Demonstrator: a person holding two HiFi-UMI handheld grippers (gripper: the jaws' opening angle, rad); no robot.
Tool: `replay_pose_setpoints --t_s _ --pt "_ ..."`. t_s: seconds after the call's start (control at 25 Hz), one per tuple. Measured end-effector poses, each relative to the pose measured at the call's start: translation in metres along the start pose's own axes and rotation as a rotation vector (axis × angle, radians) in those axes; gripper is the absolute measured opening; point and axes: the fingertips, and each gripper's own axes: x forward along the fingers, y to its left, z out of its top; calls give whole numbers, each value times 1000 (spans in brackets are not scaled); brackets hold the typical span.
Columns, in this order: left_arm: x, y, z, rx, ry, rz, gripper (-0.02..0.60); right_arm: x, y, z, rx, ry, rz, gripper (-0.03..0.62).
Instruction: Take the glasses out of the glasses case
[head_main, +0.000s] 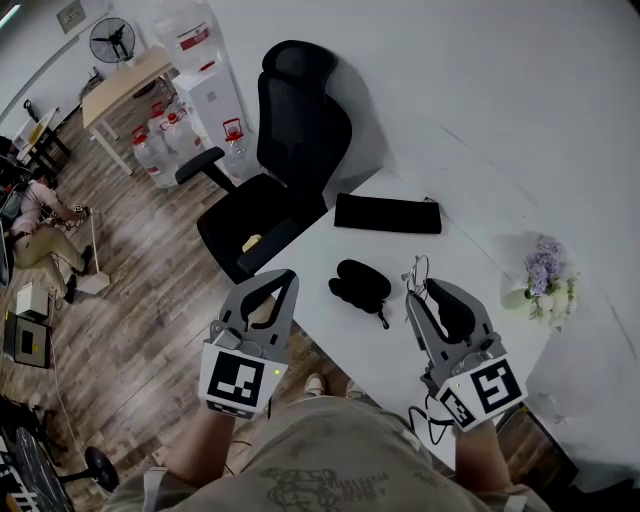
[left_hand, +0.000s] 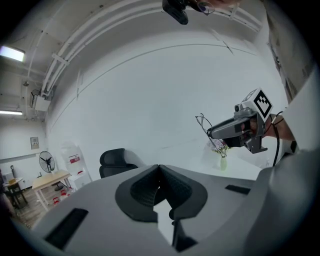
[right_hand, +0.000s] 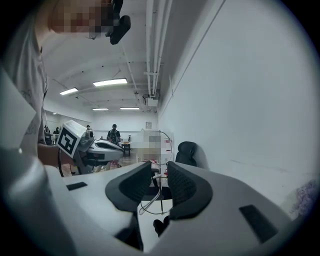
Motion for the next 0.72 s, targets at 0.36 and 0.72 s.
replay_pose_setpoints --t_s 0.36,0.72 --pt "-2 0 -2 3 13 6 15 4 0 -6 -2 22 11 120" --pt "-6 -3 -5 6 31 15 15 5 -1 -7 -12 30 25 120"
